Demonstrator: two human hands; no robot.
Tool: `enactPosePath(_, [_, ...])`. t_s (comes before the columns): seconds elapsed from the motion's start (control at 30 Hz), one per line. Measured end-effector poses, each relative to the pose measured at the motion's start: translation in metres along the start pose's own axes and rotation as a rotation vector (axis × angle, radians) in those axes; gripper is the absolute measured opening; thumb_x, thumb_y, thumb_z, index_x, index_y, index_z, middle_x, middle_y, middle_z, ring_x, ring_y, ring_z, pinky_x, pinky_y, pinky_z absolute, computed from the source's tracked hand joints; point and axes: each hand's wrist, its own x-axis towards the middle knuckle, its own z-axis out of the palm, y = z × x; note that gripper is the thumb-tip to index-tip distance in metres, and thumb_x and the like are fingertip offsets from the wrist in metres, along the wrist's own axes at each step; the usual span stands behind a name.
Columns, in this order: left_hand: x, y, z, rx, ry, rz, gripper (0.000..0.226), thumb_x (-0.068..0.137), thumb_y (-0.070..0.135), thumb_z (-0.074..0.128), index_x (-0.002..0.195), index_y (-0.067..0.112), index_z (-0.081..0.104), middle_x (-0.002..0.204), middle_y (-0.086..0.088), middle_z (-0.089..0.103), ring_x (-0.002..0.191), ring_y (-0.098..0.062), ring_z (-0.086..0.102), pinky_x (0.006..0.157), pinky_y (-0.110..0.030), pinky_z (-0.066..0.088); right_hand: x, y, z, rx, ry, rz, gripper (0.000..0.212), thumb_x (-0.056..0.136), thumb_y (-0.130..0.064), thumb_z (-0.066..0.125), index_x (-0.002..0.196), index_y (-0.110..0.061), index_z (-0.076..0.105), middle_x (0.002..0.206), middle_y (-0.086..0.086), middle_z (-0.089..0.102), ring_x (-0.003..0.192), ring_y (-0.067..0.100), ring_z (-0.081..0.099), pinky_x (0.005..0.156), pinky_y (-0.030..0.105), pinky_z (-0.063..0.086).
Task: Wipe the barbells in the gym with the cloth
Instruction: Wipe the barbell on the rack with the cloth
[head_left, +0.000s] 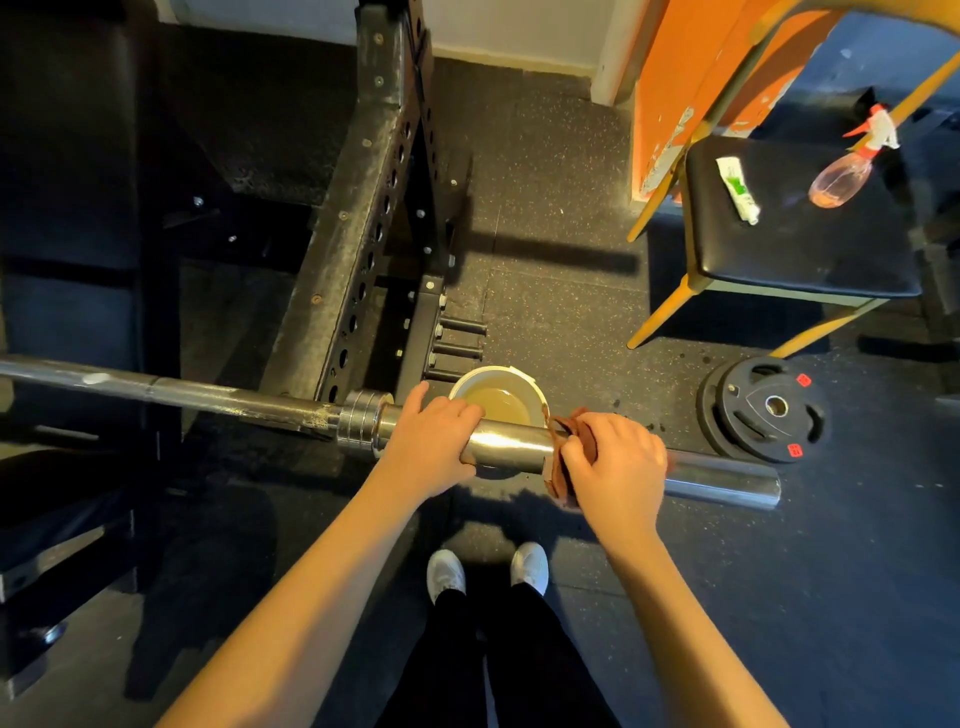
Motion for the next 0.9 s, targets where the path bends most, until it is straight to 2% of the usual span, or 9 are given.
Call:
enactPosePath(0.07, [-0.003,-0.007,-0.01,0.064,-0.041,-0.02,0.061,0.084,0.039,0.067,0.138,0.023,0.044,0.136,0.004,0.05,0.133,-0.017,0.039,0.118,-0.047,-0.003,0.001,-0.026,0.011,0.001,-0.049,0.02,0.035,0.091,-0.041,0.043,0.107,-0.022,0.068,0.108,-0.002,0.066,0.105,0.02,0.054,0.095,0.039,0.034])
enactPosePath(0.13, [-0.007,-0.019,-0.019,0.124,-0.086,-0.105,0.07,0.083,0.048,0.066,0.143,0.023,0.039,0.142,0.002,0.044,0.138,-0.018,0.032,0.118,-0.05,-0.005,-0.004,-0.044,0.018,0.018,-0.135,-0.106,0.031,0.094,-0.036,0.05,0.119,-0.024,0.064,0.121,-0.003,0.062,0.114,0.02,0.051,0.101,0.039,0.033])
enactPosePath(0.27, [-0.018,-0.041,-0.024,0.236,-0.13,-0.17,0.07,0.085,0.052,0.062,0.144,0.021,0.038,0.145,-0.001,0.041,0.136,-0.021,0.034,0.118,-0.044,0.013,-0.008,-0.016,0.006,0.006,-0.13,-0.321,0.04,0.089,-0.04,0.046,0.121,-0.024,0.064,0.124,-0.005,0.062,0.114,0.02,0.054,0.094,0.038,0.039])
enactPosePath(0.4, [-0.022,-0.04,-0.023,0.246,-0.093,-0.136,0.065,0.088,0.052,0.061,0.141,0.02,0.042,0.139,-0.001,0.046,0.129,-0.019,0.041,0.11,-0.035,0.028,-0.001,-0.012,0.012,-0.05,-0.037,-0.129,0.026,0.086,-0.03,0.067,0.11,-0.02,0.069,0.106,-0.001,0.068,0.101,0.023,0.06,0.088,0.039,0.041])
enactPosePath(0.47, [-0.022,-0.039,-0.022,0.26,-0.083,-0.146,0.065,0.086,0.054,0.062,0.139,0.019,0.043,0.137,-0.001,0.047,0.128,-0.02,0.042,0.109,-0.035,0.029,0.002,-0.043,0.027,-0.043,-0.051,-0.108,0.026,0.088,-0.033,0.063,0.109,-0.02,0.07,0.107,0.0,0.069,0.101,0.023,0.06,0.09,0.041,0.042])
enactPosePath(0.57, [-0.023,-0.04,-0.02,0.259,-0.059,-0.155,0.065,0.084,0.055,0.063,0.136,0.019,0.045,0.134,-0.001,0.049,0.125,-0.02,0.043,0.107,-0.034,0.029,-0.002,-0.071,0.041,-0.014,-0.115,-0.291,0.033,0.088,-0.035,0.059,0.116,-0.02,0.067,0.117,0.001,0.066,0.108,0.025,0.059,0.094,0.044,0.044])
enactPosePath(0.7, [-0.023,-0.042,-0.022,0.178,-0.083,-0.156,0.072,0.083,0.052,0.068,0.141,0.019,0.041,0.139,-0.001,0.046,0.129,-0.02,0.04,0.11,-0.035,0.027,-0.005,-0.037,0.026,-0.026,-0.12,-0.422,0.04,0.088,-0.039,0.05,0.122,-0.022,0.063,0.124,-0.003,0.061,0.112,0.022,0.056,0.093,0.041,0.043])
enactPosePath(0.8, [-0.022,-0.049,-0.031,0.059,-0.137,-0.122,0.078,0.082,0.043,0.072,0.146,0.019,0.034,0.145,-0.001,0.042,0.134,-0.02,0.036,0.114,-0.036,0.023,-0.006,-0.027,0.025,-0.052,0.027,-0.287,0.041,0.087,-0.043,0.044,0.113,-0.021,0.067,0.11,-0.002,0.066,0.1,0.022,0.06,0.086,0.038,0.043])
enactPosePath(0.9, [-0.02,-0.064,-0.047,-0.082,-0.228,-0.107,0.089,0.079,0.034,0.077,0.151,0.018,0.026,0.15,-0.002,0.039,0.138,-0.022,0.034,0.114,-0.037,0.026,-0.005,-0.072,0.046,-0.055,0.091,-0.119,0.034,0.085,-0.039,0.048,0.1,-0.018,0.071,0.096,0.002,0.069,0.091,0.025,0.062,0.081,0.04,0.046])
